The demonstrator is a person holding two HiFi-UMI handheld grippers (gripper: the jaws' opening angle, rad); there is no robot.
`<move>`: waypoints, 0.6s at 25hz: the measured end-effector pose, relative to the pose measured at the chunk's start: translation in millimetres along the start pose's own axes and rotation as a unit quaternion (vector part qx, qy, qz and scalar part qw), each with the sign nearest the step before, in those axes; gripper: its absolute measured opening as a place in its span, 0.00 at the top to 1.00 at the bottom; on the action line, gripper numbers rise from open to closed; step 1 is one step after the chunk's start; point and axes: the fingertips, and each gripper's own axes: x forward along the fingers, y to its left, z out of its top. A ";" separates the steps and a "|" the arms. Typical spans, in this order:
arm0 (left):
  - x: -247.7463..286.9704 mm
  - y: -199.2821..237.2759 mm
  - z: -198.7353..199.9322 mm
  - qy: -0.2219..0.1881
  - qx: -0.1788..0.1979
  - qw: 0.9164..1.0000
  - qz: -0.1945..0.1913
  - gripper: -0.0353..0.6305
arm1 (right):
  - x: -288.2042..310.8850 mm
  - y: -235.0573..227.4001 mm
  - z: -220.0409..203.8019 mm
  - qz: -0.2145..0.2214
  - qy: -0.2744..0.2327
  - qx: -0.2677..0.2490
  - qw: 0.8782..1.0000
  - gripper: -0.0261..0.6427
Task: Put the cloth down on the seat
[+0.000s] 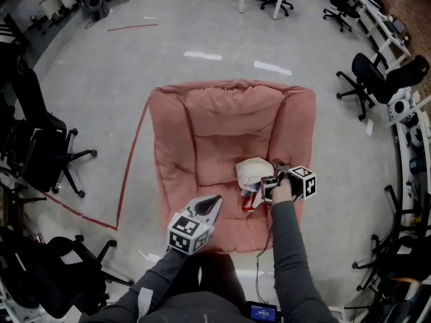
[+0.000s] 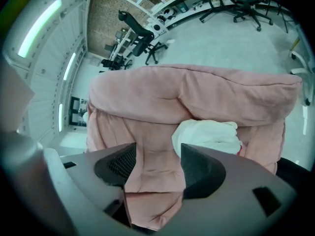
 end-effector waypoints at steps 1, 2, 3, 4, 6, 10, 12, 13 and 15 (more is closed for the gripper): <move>-2.6 -1.7 1.5 -0.003 0.001 1.000 -0.002 0.94 | -7.9 7.8 -2.8 0.019 -0.002 -0.013 1.000 0.60; -5.0 -3.6 3.0 -0.005 0.003 1.000 -0.005 0.94 | -16.0 14.4 -5.1 0.038 -0.006 -0.028 0.999 0.60; -7.4 -5.8 4.9 -0.008 0.004 1.000 -0.007 0.94 | -24.5 20.0 -7.1 0.054 -0.009 -0.043 0.998 0.60; -9.8 -8.1 7.1 -0.010 0.006 1.000 -0.010 0.94 | -33.3 24.6 -9.4 0.068 -0.013 -0.059 0.996 0.60; -16.2 -12.4 11.1 -0.015 0.010 1.000 -0.014 0.94 | -51.6 30.1 -16.4 0.090 -0.019 -0.085 0.992 0.60; -32.2 -18.0 17.6 -0.026 0.017 0.999 -0.021 0.94 | -88.0 34.2 -37.9 0.128 -0.032 -0.126 0.983 0.60; -40.6 -19.7 19.7 -0.033 0.020 0.999 -0.024 0.94 | -107.5 34.3 -50.4 0.145 -0.043 -0.149 0.977 0.61; -44.6 -20.5 20.9 -0.037 0.022 0.999 -0.025 0.94 | -117.5 34.1 -56.5 0.152 -0.051 -0.162 0.974 0.64; -52.9 -22.5 24.8 -0.046 0.026 0.998 -0.029 0.94 | -137.4 34.1 -68.6 0.162 -0.067 -0.189 0.966 0.76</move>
